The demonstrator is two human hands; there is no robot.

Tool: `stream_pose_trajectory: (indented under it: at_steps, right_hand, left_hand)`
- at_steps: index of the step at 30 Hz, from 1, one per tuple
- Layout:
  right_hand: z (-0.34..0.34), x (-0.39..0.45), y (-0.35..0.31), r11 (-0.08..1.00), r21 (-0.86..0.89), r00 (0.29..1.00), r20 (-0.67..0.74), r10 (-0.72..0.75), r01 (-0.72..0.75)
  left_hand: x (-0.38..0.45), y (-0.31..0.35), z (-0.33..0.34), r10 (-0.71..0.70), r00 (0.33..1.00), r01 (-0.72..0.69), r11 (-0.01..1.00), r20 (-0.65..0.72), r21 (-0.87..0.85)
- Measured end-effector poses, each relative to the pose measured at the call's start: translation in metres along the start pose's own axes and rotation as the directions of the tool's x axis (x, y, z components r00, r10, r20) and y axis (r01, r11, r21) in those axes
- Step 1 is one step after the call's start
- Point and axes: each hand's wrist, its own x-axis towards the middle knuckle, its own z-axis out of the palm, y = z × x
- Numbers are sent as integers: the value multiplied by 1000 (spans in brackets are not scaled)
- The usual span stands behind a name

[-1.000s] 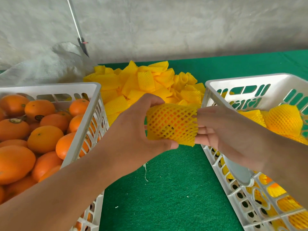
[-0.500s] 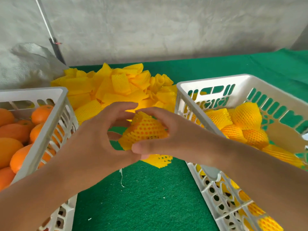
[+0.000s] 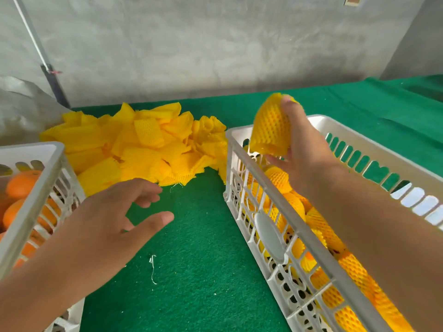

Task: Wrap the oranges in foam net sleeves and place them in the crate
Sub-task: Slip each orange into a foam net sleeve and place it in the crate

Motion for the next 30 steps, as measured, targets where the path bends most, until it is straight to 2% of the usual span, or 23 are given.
stream_pose_trajectory:
  at_steps: [2,4,6,10,14,19,25,30]
  right_hand:
    - [-19,22,6,989,-129,986,-159,55,-76]
    - [-33,40,22,928,-327,969,-225,104,-176]
    - [-37,47,43,849,-489,974,-189,121,-200]
    - [-31,47,66,652,-756,998,42,-36,55]
    - [-27,44,67,593,-800,995,91,-28,89]
    - [-28,39,55,537,-825,978,89,-189,179]
    - [-22,26,49,416,-878,971,197,-136,236]
    - [-22,17,41,405,-867,954,226,-199,290]
  left_hand:
    - [0,4,-3,-16,999,16,1000,32,-8]
    - [1,6,-5,-44,997,44,999,61,-3]
    - [1,5,-5,-72,993,72,997,96,-3]
    - [1,5,-3,-82,986,78,996,149,30]
    - [1,10,-2,-63,983,54,997,171,54]
    - [1,9,-1,-74,967,34,986,243,165]
    - [-5,4,0,-102,942,23,970,320,241]
    - [-5,6,-2,-120,938,20,955,324,295]
